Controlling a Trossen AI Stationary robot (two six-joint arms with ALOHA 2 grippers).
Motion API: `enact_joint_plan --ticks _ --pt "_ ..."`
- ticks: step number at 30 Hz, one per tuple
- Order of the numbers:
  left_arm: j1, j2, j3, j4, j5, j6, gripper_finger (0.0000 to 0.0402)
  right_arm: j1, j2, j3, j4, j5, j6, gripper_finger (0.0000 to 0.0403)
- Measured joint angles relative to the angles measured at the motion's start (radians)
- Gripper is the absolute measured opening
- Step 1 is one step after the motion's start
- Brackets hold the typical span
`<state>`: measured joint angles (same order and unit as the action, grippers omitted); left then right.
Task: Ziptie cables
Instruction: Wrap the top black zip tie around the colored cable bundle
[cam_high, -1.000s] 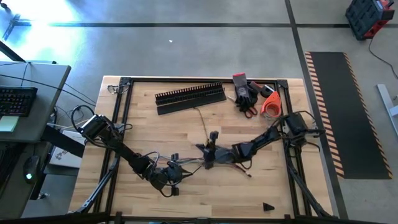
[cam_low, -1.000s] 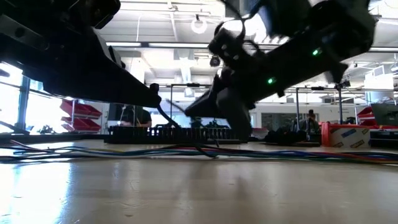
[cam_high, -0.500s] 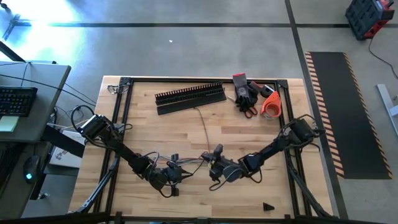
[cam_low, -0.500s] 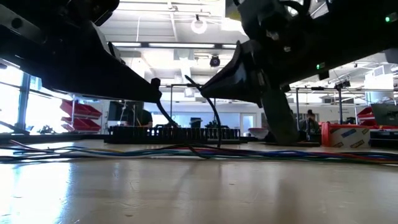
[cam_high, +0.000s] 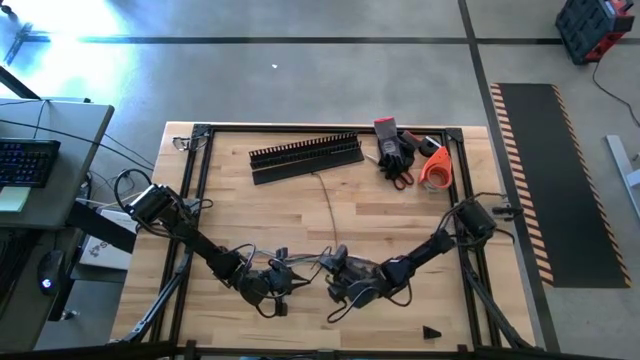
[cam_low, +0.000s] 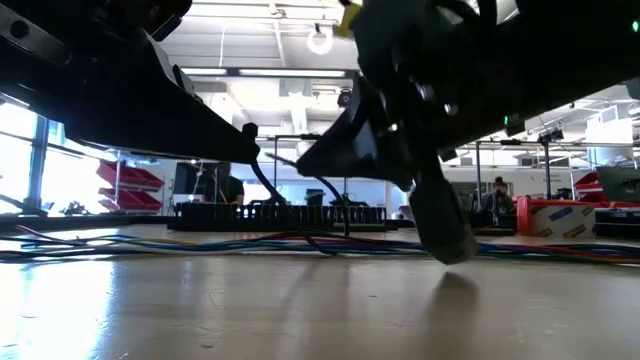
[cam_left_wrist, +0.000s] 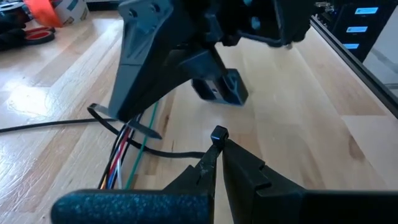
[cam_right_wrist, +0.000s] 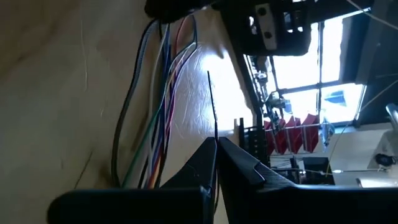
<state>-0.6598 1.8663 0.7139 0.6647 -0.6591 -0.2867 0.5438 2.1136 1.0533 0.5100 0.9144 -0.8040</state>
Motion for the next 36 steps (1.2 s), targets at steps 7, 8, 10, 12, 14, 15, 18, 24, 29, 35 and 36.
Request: enact_joint_plan --ticks 7,8,10,12,14,15,18,24,29,35,36 --pt "0.000 0.000 0.000 0.000 0.004 0.000 0.0000 0.023 0.000 -0.002 0.036 -0.008 0.029 0.0000" --pt "0.000 0.000 0.000 0.000 0.004 0.000 0.0000 0.026 0.000 -0.002 0.037 -0.009 0.035 0.0000" --pt "0.000 0.000 0.000 0.000 0.004 0.000 0.0000 0.026 0.000 -0.002 0.046 -0.014 0.036 0.0000" --pt "0.000 0.000 0.000 0.000 0.004 0.000 0.0000 0.025 0.000 -0.002 0.048 -0.022 0.037 0.0000" --pt "0.000 0.000 0.000 0.000 0.004 0.000 0.0000 0.024 0.000 -0.002 0.049 -0.036 0.038 0.0000" --pt "0.000 0.000 0.000 0.000 0.005 0.000 0.0000 0.024 0.000 -0.002 0.053 -0.043 0.040 0.0000" --pt "0.000 0.000 0.000 -0.001 0.005 0.000 0.0000 0.025 0.000 -0.002 0.068 -0.052 0.040 0.0000" --pt "0.000 0.000 0.000 -0.001 0.005 0.000 0.0000 0.025 0.000 -0.002 0.071 -0.079 0.045 0.0000" --pt "0.000 0.000 0.000 -0.001 0.005 0.000 0.0000 0.025 0.000 -0.002 0.060 -0.082 0.073 0.0000" --pt "0.000 0.000 0.000 -0.001 0.005 0.000 0.0000 0.025 0.000 -0.002 0.056 -0.072 0.079 0.0000" --pt "0.000 0.000 0.000 -0.001 0.005 0.000 0.0000 0.024 0.000 -0.002 0.052 -0.071 0.089 0.0000"
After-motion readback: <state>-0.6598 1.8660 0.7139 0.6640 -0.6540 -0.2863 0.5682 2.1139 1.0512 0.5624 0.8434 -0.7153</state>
